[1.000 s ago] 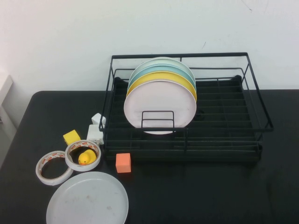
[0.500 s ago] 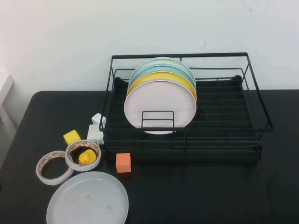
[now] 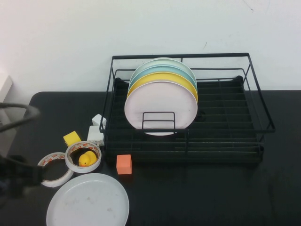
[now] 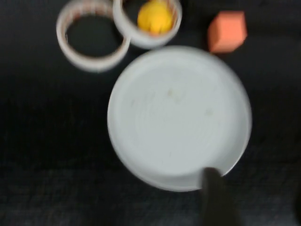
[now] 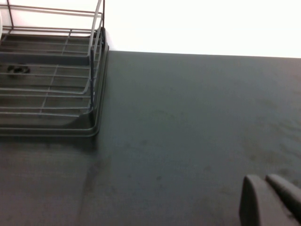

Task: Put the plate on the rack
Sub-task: Pick up the plate from the table

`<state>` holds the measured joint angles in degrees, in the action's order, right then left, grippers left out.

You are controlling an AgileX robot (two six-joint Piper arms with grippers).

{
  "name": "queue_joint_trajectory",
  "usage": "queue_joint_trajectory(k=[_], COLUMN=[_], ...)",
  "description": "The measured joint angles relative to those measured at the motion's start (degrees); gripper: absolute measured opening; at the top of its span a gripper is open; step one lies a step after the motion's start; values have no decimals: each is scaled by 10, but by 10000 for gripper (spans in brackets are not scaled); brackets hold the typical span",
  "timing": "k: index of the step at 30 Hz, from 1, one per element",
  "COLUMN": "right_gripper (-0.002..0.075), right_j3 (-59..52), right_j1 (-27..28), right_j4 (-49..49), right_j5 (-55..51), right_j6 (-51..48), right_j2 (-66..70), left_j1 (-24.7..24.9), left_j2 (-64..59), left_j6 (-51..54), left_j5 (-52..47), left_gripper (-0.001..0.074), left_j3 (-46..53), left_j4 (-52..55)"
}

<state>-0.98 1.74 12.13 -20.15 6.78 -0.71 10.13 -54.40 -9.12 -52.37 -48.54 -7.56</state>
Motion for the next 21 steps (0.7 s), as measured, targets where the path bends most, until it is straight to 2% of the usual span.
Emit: queue_joint_trajectory(k=[2, 3, 6, 13, 21], right_gripper=[-2, -2, -2, -2, -2], right_j3=[0, 0, 0, 0, 0], right_j1=[0, 0, 0, 0, 0], right_j4=[0, 0, 0, 0, 0], right_j5=[0, 0, 0, 0, 0], right_j6=[0, 0, 0, 0, 0], right_j2=[0, 0, 0, 0, 0], left_j1=[16, 19, 21, 17, -63], left_j2=[-46, -64, -128, -257, -358], left_j6=[-9, -13, -29, -54, -58], left_j5=[-5, -5, 13, 56, 121], left_gripper=[398, 433, 488, 456, 438], left_j3=[-4, -5, -6, -7, -7], left_j4=[15, 19, 24, 40, 25])
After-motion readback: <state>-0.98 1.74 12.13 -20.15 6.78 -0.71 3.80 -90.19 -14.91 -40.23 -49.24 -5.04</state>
